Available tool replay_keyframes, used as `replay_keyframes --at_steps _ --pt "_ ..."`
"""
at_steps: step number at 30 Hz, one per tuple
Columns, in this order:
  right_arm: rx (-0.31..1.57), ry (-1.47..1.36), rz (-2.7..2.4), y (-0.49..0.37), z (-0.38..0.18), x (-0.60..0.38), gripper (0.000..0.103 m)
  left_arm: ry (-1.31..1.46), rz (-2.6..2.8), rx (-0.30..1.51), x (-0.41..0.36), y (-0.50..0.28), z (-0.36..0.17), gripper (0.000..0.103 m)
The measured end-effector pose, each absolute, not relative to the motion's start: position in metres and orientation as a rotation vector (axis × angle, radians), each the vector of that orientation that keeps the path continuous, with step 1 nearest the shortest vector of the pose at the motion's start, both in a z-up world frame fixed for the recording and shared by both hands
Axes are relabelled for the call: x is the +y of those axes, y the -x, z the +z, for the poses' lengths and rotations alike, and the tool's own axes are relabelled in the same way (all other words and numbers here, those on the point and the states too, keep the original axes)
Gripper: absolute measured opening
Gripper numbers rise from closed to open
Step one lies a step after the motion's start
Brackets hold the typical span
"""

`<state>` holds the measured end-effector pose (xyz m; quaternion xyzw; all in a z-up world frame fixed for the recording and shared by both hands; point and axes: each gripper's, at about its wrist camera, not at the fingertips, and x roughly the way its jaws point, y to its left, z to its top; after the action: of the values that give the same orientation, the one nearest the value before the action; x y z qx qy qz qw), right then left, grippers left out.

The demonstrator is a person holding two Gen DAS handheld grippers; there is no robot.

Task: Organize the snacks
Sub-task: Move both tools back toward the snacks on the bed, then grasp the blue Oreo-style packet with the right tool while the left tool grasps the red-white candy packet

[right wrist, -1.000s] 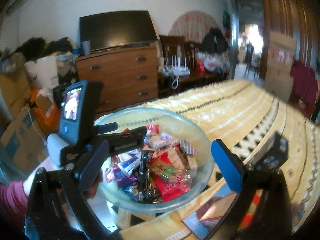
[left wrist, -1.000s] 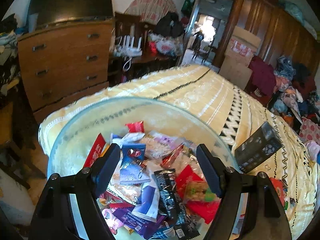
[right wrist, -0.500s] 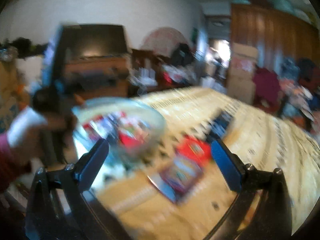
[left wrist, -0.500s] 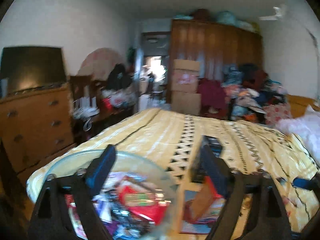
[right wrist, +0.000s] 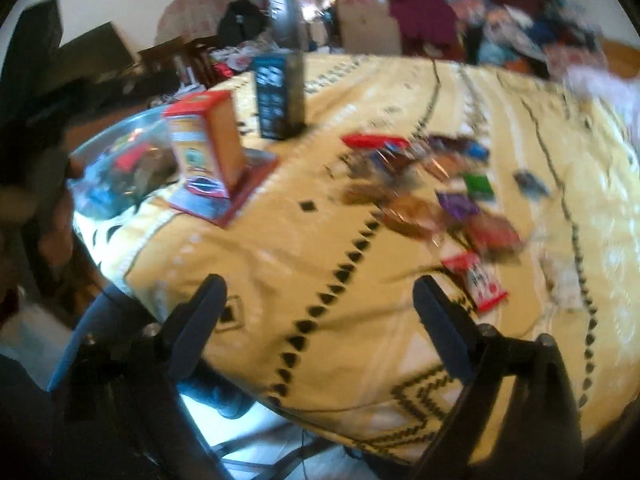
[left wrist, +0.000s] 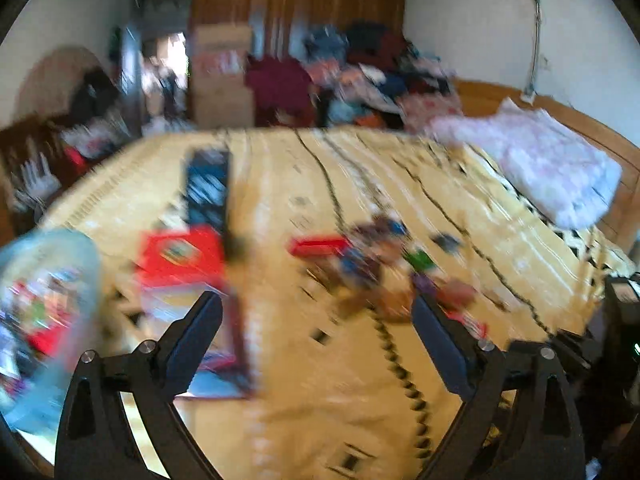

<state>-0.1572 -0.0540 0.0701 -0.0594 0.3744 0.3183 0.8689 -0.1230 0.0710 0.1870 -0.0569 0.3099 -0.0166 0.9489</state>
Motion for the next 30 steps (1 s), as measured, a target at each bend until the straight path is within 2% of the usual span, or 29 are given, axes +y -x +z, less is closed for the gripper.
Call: replay_keyframes --at_steps 3,8,18,23,25,27,28,30 --pt "0.819 0.09 0.654 0.133 0.058 -0.074 0.088 0.12 -0.07 0.71 0.053 0.111 0.166 0.09" --pt "0.83 0.137 0.698 0.083 0.042 -0.083 0.089 0.125 -0.107 0.808 0.037 0.087 0.131 0.09" --pt "0.917 0.316 0.865 -0.08 0.014 0.002 0.089 0.16 -0.127 0.875 0.043 0.07 0.102 0.09" --pt "0.977 0.372 0.933 -0.11 0.002 0.031 0.089 0.175 -0.125 0.902 0.051 0.063 0.091 0.09" --pt "1.014 0.391 0.948 -0.114 -0.006 0.037 0.081 0.186 -0.121 0.91 0.054 0.061 0.088 0.09" --pt "1.004 0.41 0.919 -0.113 -0.01 0.037 0.056 0.192 -0.119 0.905 0.055 0.059 0.088 0.09" --pt "1.003 0.386 0.912 -0.115 -0.008 0.033 0.049 0.191 -0.119 0.902 0.055 0.059 0.088 0.09" --pt "1.004 0.296 0.933 -0.114 0.001 0.021 0.048 0.189 -0.122 0.898 0.053 0.058 0.09 0.09"
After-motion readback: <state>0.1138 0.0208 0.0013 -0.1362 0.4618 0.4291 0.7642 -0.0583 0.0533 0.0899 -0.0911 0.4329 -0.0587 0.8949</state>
